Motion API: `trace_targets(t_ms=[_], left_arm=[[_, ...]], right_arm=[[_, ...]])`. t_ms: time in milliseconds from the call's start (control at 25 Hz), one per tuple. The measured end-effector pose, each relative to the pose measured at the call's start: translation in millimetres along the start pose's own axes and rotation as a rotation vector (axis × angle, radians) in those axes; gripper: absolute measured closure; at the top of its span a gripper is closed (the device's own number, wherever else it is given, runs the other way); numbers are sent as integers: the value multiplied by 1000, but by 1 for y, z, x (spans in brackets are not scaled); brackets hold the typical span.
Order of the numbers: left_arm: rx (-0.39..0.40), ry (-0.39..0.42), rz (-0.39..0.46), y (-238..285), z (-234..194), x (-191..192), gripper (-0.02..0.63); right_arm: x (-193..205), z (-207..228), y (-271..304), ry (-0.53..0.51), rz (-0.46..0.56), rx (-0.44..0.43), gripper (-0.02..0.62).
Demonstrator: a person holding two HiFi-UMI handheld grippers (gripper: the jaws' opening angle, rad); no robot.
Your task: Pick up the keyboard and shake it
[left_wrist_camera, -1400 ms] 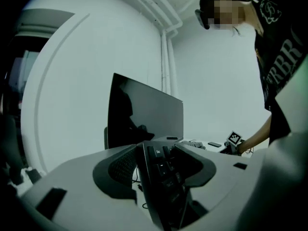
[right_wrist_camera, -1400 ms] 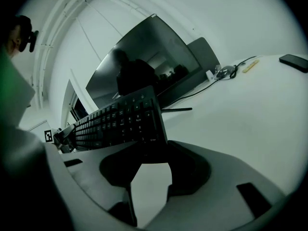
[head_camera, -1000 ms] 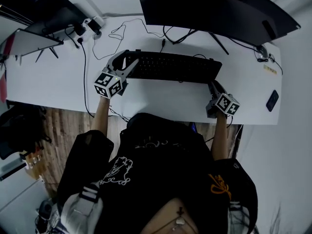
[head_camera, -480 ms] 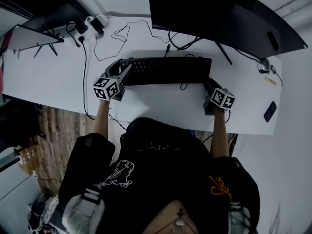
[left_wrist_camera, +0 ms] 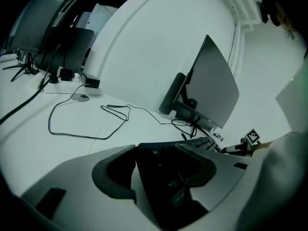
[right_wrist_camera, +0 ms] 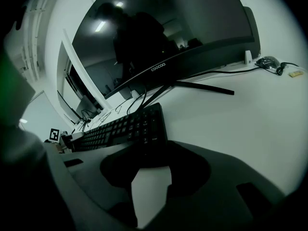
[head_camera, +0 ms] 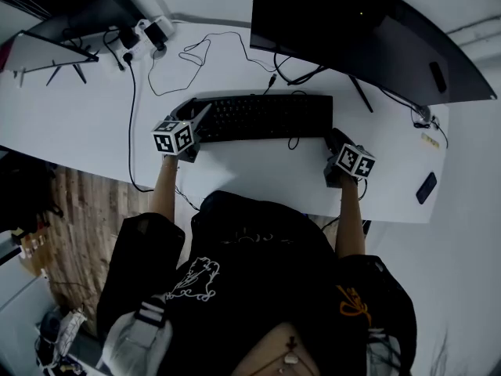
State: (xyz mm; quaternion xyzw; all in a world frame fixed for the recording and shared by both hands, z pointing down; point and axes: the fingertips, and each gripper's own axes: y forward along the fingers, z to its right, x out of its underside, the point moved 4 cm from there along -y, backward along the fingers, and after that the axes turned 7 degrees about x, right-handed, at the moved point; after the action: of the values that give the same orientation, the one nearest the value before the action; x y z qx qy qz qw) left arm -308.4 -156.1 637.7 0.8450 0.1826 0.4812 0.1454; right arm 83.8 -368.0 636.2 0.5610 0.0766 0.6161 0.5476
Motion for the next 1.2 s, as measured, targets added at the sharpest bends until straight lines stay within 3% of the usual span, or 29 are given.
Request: trace_targets(t_ms=[200,360,520,720,1200], left_arm=[[-64,119,-93,6,-5,4,348],[-85,123,-98,1,-2,5,348],[-113,126,-123,-8,3,9,348],[-123,204,-118,-28,17,7,350],[59,318,7,-61,138,0,396]], right_arm=[[-2,-1,-2,64,38,1,449],[-3,-10,-13,90,74,-19,449],[-5,-28,-25,95,108,-100,450],[-9,-54,-51,67,158,-143,451],[12,-141,-114,-60,209,-374,471]])
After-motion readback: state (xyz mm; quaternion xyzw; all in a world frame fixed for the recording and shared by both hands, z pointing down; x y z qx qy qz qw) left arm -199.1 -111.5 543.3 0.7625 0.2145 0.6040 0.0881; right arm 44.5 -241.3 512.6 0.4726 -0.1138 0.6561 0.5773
